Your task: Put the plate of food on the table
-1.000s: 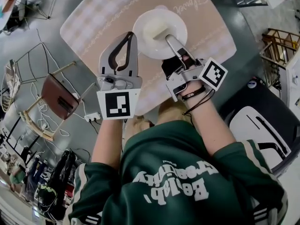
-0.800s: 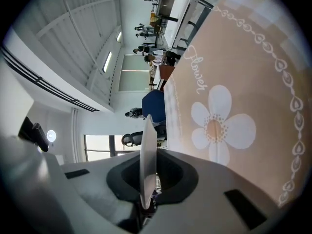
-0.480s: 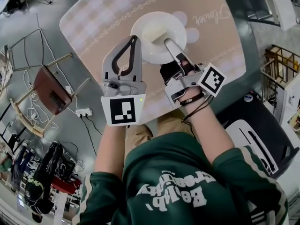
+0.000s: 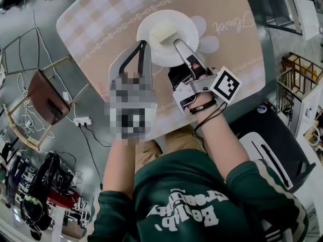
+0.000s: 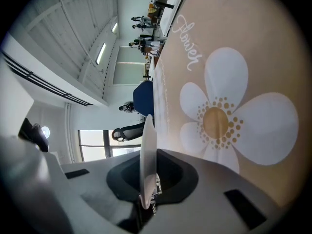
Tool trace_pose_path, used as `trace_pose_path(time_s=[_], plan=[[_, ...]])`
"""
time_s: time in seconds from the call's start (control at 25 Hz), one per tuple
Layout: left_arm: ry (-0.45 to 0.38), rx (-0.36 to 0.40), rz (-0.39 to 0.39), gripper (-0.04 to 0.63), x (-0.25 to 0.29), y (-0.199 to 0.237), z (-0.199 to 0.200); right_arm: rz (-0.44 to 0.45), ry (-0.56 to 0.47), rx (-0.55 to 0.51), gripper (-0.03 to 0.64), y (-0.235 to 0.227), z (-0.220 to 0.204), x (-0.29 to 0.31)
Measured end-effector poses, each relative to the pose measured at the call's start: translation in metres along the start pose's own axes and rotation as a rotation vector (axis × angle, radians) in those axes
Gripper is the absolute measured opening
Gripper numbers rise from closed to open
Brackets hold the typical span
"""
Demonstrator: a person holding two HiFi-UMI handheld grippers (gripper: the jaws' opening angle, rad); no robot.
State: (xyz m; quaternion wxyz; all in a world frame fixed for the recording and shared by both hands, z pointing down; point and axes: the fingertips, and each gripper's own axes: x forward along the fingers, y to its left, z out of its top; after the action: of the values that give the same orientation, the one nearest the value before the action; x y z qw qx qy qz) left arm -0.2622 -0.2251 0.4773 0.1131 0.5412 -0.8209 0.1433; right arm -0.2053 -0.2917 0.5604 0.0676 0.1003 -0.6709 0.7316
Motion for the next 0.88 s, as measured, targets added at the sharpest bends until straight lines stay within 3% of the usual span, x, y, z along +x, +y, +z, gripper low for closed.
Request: trace_pose_path(time_s=[0.32, 0.88], plan=[[0.018, 0.007, 0.046, 0.009, 0.005, 0.009, -0.023, -0.036, -0.012, 0.021, 0.023, -0.020, 0.005, 0.007], [0.063, -0.005, 0.055, 0.009, 0.009, 0.021, -0.049, -0.107, -0.010, -0.017, 0.025, -0.032, 0.013, 0.018]])
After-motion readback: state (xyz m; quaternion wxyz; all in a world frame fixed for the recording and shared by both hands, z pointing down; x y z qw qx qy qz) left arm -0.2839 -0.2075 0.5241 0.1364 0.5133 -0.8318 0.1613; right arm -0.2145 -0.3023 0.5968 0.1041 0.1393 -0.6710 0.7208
